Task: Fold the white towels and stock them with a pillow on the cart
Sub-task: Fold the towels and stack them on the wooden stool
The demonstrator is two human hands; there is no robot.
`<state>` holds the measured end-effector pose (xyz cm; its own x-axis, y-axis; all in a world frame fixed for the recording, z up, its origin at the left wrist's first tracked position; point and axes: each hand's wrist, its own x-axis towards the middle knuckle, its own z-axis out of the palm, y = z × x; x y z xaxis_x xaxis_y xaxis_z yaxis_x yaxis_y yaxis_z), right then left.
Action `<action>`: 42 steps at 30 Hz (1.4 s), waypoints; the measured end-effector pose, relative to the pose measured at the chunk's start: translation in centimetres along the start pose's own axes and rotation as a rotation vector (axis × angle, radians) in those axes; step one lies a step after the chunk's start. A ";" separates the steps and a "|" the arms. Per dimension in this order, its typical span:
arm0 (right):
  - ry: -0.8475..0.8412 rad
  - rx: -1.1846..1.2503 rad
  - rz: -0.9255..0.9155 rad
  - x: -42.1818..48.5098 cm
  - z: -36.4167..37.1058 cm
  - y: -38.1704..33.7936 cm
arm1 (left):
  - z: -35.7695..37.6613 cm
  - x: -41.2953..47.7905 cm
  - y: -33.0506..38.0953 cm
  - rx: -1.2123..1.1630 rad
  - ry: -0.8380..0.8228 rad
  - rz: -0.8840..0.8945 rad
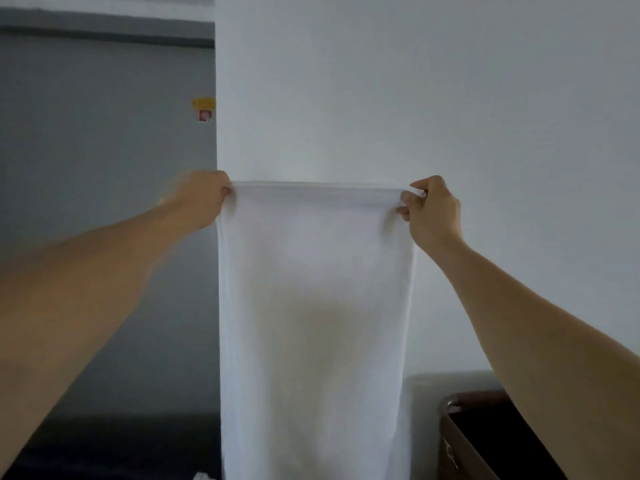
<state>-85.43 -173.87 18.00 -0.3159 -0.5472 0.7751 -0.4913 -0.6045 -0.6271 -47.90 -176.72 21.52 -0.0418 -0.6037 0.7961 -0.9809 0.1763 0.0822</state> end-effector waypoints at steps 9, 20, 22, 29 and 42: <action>-0.127 -0.041 0.013 -10.3 -7.4 -0.4 | -5.8 -12.1 4.1 0.171 -0.142 0.051; -0.583 -0.319 0.352 -40.4 -18.9 -1.0 | -9.7 -44.9 2.0 -0.093 -0.831 0.095; -0.719 -0.379 0.434 -44.7 -20.3 -0.7 | -9.7 -50.1 1.7 -0.156 -1.035 0.041; -0.994 -0.504 0.590 -51.8 -23.0 0.4 | -7.4 -58.5 2.2 -0.208 -1.364 -0.018; -0.664 -0.465 0.554 -41.6 -10.3 16.4 | 12.3 -47.7 0.5 -0.555 -0.935 -0.567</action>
<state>-88.75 -155.08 -23.74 -0.1472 -0.9851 0.0892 -0.7267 0.0465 -0.6854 -48.72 -157.40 -23.85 0.0204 -0.9880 -0.1533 -0.6999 -0.1236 0.7035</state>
